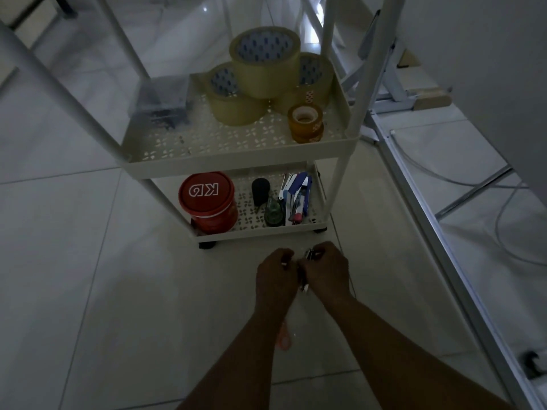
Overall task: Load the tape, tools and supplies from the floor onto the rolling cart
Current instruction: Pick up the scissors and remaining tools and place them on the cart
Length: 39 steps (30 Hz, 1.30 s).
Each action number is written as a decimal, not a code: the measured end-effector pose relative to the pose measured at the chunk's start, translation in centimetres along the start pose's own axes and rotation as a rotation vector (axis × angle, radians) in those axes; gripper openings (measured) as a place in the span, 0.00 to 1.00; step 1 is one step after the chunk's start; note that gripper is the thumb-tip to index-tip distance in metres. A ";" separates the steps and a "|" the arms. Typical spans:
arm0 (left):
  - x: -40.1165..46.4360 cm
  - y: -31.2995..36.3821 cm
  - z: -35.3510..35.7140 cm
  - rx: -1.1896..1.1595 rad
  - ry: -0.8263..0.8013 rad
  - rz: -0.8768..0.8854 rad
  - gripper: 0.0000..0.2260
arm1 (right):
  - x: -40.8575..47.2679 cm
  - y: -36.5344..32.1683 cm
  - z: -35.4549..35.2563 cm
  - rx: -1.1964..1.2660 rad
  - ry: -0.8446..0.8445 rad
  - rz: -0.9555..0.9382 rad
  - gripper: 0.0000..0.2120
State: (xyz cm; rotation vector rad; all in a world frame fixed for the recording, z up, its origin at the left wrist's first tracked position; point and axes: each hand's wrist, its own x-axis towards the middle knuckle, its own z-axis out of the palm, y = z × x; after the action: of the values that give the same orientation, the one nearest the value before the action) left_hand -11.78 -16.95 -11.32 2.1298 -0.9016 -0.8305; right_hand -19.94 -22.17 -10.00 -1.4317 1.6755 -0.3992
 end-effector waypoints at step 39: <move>1.2 -3.0 -2.5 0.175 0.050 0.032 0.13 | 1.2 -0.7 2.0 -0.216 -0.328 -0.283 0.13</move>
State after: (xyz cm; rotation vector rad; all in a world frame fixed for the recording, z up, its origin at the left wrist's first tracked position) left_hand -8.22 -15.45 -12.49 2.2690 -1.0127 -0.7013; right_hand -17.84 -22.93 -11.13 -1.7958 1.2853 -0.1274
